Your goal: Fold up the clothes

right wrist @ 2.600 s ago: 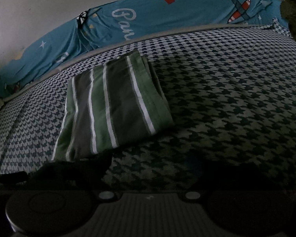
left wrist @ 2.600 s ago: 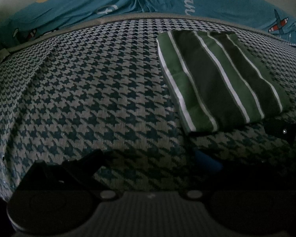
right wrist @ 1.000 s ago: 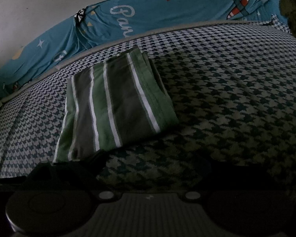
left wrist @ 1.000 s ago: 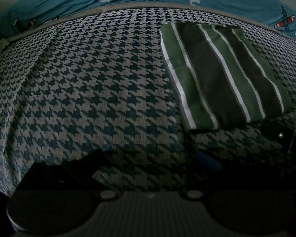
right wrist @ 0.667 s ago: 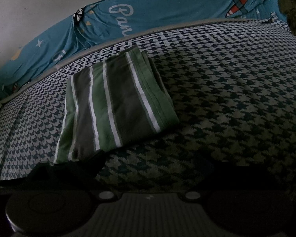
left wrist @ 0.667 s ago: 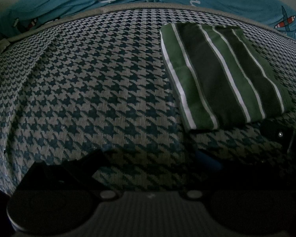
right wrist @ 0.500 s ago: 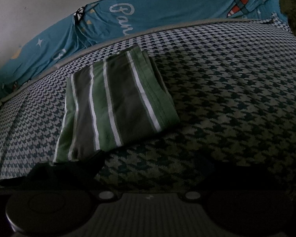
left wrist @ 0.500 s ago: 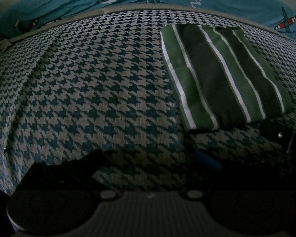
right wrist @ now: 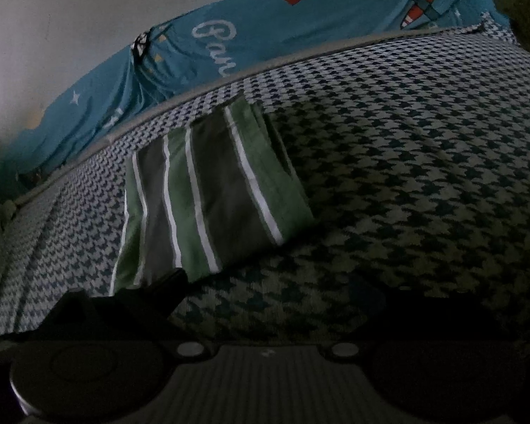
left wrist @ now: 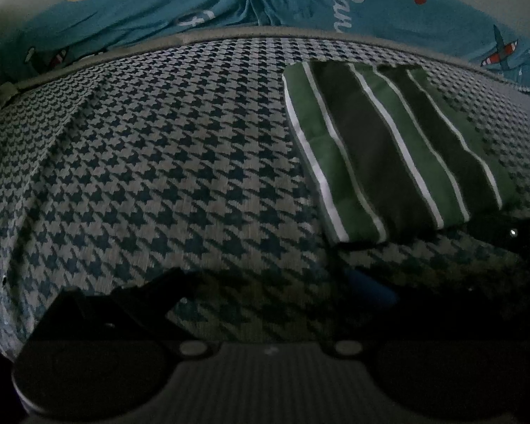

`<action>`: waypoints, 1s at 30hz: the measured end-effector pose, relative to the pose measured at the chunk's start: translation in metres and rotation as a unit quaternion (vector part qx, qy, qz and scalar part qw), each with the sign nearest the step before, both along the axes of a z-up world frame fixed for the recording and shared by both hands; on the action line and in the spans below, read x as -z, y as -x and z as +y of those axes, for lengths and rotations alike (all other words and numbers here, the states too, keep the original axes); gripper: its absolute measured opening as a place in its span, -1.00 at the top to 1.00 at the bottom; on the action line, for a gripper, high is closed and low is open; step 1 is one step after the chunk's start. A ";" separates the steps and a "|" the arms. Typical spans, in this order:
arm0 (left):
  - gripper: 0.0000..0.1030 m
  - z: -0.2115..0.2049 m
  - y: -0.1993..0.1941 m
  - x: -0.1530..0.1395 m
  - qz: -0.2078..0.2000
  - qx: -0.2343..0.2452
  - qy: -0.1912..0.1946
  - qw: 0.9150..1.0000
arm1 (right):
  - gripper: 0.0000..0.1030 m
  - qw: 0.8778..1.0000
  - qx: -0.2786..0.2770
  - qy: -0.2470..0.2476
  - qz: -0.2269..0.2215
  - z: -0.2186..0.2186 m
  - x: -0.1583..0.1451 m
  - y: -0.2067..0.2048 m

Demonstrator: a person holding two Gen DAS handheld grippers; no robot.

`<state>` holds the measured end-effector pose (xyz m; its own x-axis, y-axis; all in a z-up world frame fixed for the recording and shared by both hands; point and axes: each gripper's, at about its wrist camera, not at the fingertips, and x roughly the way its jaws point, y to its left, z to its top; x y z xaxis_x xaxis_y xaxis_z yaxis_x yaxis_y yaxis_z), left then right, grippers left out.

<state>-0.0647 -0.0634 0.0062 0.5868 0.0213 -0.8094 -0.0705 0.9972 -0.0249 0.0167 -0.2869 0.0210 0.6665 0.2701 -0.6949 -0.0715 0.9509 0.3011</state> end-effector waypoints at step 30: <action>-1.00 0.015 -0.119 -0.010 -0.026 0.062 0.063 0.996 | -0.69 0.996 0.009 -0.081 -0.040 -0.026 0.003 -0.016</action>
<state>0.0541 -0.0481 0.0159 0.6205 -0.1531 -0.7691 0.0577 0.9870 -0.1500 0.0322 -0.3127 0.0177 0.7235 0.3614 -0.5882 -0.0844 0.8920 0.4442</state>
